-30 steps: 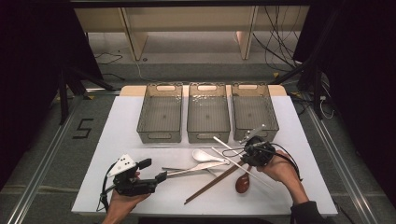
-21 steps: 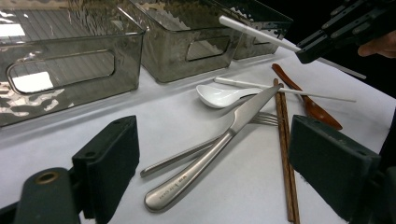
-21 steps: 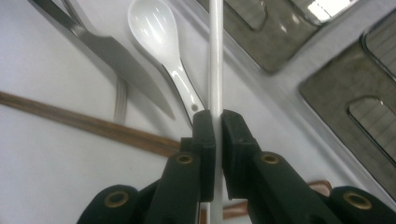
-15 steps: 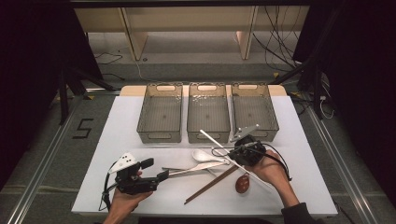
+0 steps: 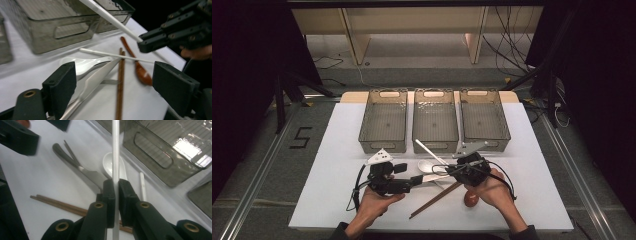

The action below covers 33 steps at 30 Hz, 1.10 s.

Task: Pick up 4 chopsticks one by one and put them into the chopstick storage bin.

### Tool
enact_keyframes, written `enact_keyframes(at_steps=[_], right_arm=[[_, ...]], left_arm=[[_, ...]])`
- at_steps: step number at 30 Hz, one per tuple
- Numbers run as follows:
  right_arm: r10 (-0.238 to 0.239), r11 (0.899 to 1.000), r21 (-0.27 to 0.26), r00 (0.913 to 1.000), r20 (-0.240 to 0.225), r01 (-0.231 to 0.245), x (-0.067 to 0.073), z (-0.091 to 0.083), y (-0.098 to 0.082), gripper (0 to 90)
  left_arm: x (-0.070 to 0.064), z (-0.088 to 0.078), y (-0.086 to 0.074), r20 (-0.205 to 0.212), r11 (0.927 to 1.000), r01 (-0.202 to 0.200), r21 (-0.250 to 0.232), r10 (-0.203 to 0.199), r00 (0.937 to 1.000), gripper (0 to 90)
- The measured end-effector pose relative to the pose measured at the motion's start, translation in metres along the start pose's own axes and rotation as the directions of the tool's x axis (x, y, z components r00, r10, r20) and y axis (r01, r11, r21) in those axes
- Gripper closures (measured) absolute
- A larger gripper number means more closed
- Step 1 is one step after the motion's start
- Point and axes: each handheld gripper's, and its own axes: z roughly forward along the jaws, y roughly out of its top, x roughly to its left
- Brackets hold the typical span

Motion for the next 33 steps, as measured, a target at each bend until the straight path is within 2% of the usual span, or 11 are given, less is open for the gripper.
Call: enact_keyframes(at_steps=[2, 5, 8, 12, 15, 17, 19, 21, 22, 25, 33], right_arm=[[0.002, 1.0, -0.011, 1.0, -0.003, -0.002, 0.002, 0.0, 0.0, 85.3], [0.004, 0.999, -0.034, 0.9999, -0.015, -0.004, 0.008, 0.001, -0.003, 85.3], [-0.001, 0.999, -0.039, 0.9998, -0.021, 0.0, 0.012, 0.004, -0.005, 85.3], [-0.002, 0.998, -0.055, 0.9997, -0.026, 0.001, 0.014, 0.005, -0.006, 85.3], [-0.001, 0.997, -0.071, 0.9994, -0.034, -0.002, 0.016, 0.005, -0.005, 85.3], [0.002, 0.997, -0.077, 0.9992, -0.04, -0.005, 0.017, 0.005, -0.005, 85.3], [-0.001, 0.997, -0.079, 0.9992, -0.04, -0.002, 0.019, 0.006, -0.005, 85.3], [-0.001, 0.996, -0.084, 0.9991, -0.041, -0.002, 0.02, 0.007, -0.005, 85.3], [0.001, 0.996, -0.087, 0.9989, -0.047, -0.005, 0.02, 0.007, -0.005, 85.3], [0.002, 0.996, -0.088, 0.9989, -0.047, -0.006, 0.021, 0.009, -0.006, 85.2], [0.0, 0.995, -0.104, 0.9975, -0.07, -0.007, 0.024, 0.011, -0.006, 85.2]], left_arm=[[-0.001, 0.007, 0.003, 0.027, 0.9994, 0.035, 0.007, -0.035, 0.999, 20.1], [-0.001, 0.015, 0.007, 0.036, 0.9979, 0.064, 0.012, -0.064, 0.9973, 21.9], [-0.001, 0.021, 0.011, 0.068, 0.9936, 0.112, 0.007, -0.113, 0.9913, 23.2], [0.0, 0.025, 0.016, 0.087, 0.9876, 0.157, 0.009, -0.157, 0.9837, 26.0], [0.0, 0.026, 0.018, 0.075, 0.9829, 0.184, 0.004, -0.184, 0.9801, 29.7], [0.0, 0.03, 0.019, 0.11, 0.9748, 0.223, 0.006, -0.222, 0.9688, 31.7], [-0.003, 0.032, 0.019, 0.109, 0.9762, 0.217, 0.01, -0.216, 0.9702, 34.6], [-0.003, 0.032, 0.018, 0.114, 0.9744, 0.225, 0.007, -0.224, 0.9679, 38.0], [-0.003, 0.033, 0.018, 0.127, 0.9698, 0.244, 0.004, -0.242, 0.9619, 39.7], [-0.001, 0.033, 0.018, 0.128, 0.9676, 0.252, -0.003, -0.25, 0.9598, 45.3], [0.004, 0.035, 0.016, 0.148, 0.9555, 0.295, -0.009, -0.29, 0.9455, 58.7]])
